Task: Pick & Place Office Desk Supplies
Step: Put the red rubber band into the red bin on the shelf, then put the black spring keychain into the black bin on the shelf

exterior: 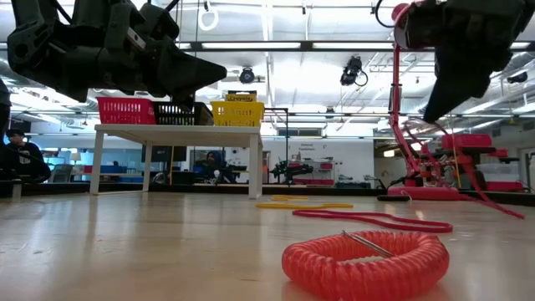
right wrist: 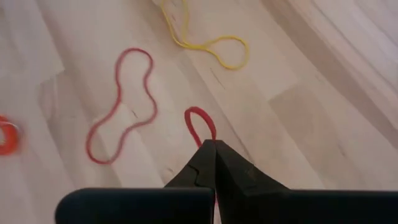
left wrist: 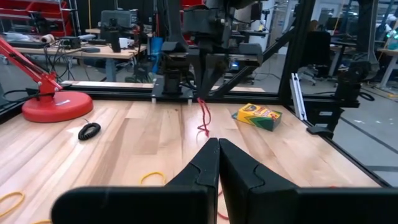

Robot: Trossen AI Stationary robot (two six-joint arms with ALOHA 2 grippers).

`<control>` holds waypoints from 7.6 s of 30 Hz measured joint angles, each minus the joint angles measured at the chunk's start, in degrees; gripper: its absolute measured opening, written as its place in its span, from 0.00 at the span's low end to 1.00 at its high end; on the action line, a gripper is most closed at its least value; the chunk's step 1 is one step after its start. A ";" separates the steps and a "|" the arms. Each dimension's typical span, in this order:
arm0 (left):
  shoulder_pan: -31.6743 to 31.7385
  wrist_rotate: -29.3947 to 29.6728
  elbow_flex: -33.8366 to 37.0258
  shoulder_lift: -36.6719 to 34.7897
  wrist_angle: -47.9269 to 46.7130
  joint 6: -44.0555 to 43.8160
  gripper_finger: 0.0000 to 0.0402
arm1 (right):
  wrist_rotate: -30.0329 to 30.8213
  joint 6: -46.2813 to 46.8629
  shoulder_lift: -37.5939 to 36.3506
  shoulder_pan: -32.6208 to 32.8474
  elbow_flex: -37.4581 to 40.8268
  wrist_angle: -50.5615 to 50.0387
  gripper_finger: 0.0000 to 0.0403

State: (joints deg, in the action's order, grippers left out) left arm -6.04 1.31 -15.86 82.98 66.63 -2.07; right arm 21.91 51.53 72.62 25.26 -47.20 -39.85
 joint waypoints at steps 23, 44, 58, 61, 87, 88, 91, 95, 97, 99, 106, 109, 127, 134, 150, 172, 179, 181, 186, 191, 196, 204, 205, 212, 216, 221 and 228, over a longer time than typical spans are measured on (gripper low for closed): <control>0.00 0.13 -0.11 0.00 -0.03 -0.02 0.03 | -5.62 -10.40 8.87 -3.99 -0.15 23.40 0.00; -0.01 0.07 -0.11 0.00 0.00 0.13 0.03 | -9.46 5.16 8.37 2.29 -0.13 8.62 0.00; -9.09 6.75 -12.03 5.32 -12.70 -3.08 0.27 | -5.98 -8.09 8.39 -0.90 -0.13 27.95 0.00; -9.80 6.34 -14.49 8.93 -10.92 -3.43 0.32 | -5.72 -10.00 8.41 -1.12 -0.13 30.33 0.00; -9.75 3.13 -22.16 22.37 1.74 -5.78 0.57 | -3.79 -19.08 12.58 -0.95 0.00 42.06 0.00; -9.75 3.37 -22.16 22.36 1.41 -5.78 0.57 | -3.91 -19.24 13.01 -0.97 -0.02 42.70 0.00; -9.80 4.03 -22.16 22.35 0.52 -5.82 0.57 | -3.96 -19.48 13.70 -0.97 -0.02 43.90 0.00; -10.17 4.06 -22.14 22.34 1.02 -5.89 0.57 | -3.66 -20.57 13.75 -0.99 -0.03 44.94 0.00; -10.52 4.01 -22.14 22.34 1.36 -5.92 0.57 | -3.67 -21.30 13.75 -1.01 -0.04 45.67 0.00; -10.69 4.34 -22.17 22.34 1.50 -5.89 0.57 | -3.37 -22.11 13.75 -1.01 -0.04 47.05 0.00; -11.32 5.08 -25.09 22.34 -0.84 -5.69 0.58 | -1.40 -23.62 13.73 -1.03 -0.04 47.77 0.00; -11.32 5.27 -26.66 22.34 -3.10 -5.49 0.58 | -1.37 -24.08 13.73 -1.03 -0.04 48.61 0.00; -12.11 11.61 -27.87 22.29 -14.74 -5.61 0.50 | -1.14 -24.42 13.68 -0.97 -0.09 49.19 0.00; -12.09 11.58 -27.87 22.20 -15.28 -7.98 0.14 | -1.07 -24.43 13.68 -0.97 -0.09 49.20 0.00; -12.01 19.17 -23.71 6.07 -36.06 -8.65 0.02 | -0.63 -26.18 11.97 -0.31 -0.11 45.92 0.29; -9.33 38.83 -40.32 -29.20 -98.47 -11.66 0.02 | 2.12 -29.92 9.44 1.11 14.88 59.84 0.01; -3.39 50.61 -54.82 -29.94 -123.81 -12.79 0.02 | 3.89 -31.22 9.44 2.65 17.59 66.57 0.02; 0.68 50.54 -56.58 -30.11 -127.07 -12.21 0.02 | 5.06 -31.80 9.45 3.26 17.59 66.98 0.01; 13.71 45.97 -57.18 -32.68 -128.30 -7.14 0.02 | 6.51 -32.79 9.44 4.28 17.59 67.68 0.02; 27.63 35.55 -57.21 -33.40 -125.75 -0.41 0.02 | 6.51 -33.01 9.46 4.31 17.59 68.34 0.01; 39.68 23.21 -55.13 -32.06 -121.59 4.58 0.02 | 6.51 -33.44 9.46 4.30 17.59 69.57 0.01; 53.77 14.92 -49.47 -29.34 -121.26 7.07 0.02 | 6.46 -33.09 9.46 4.32 17.59 69.69 0.01; 55.02 14.51 -49.34 -29.27 -121.37 7.46 0.03 | 6.46 -32.99 9.46 4.32 17.59 69.72 0.01; 57.89 10.07 -49.09 -28.39 -122.61 8.37 0.23 | 6.44 -32.96 9.46 4.30 17.59 70.15 0.01; 57.90 10.63 -49.09 -26.85 -127.05 9.61 0.36 | 6.43 -32.84 9.46 4.30 17.59 70.26 0.01; 57.87 13.45 -49.09 -24.21 -131.47 10.51 0.47 | 6.36 -32.58 9.46 4.05 17.59 70.26 0.01; 57.74 16.91 -52.69 -22.56 -131.59 11.53 0.55 | 6.16 -31.91 9.46 3.73 17.59 70.26 0.01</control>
State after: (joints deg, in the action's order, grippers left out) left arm 51.70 18.22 -68.54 60.42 -64.96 9.46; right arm 28.08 19.62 82.08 28.99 -29.61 30.41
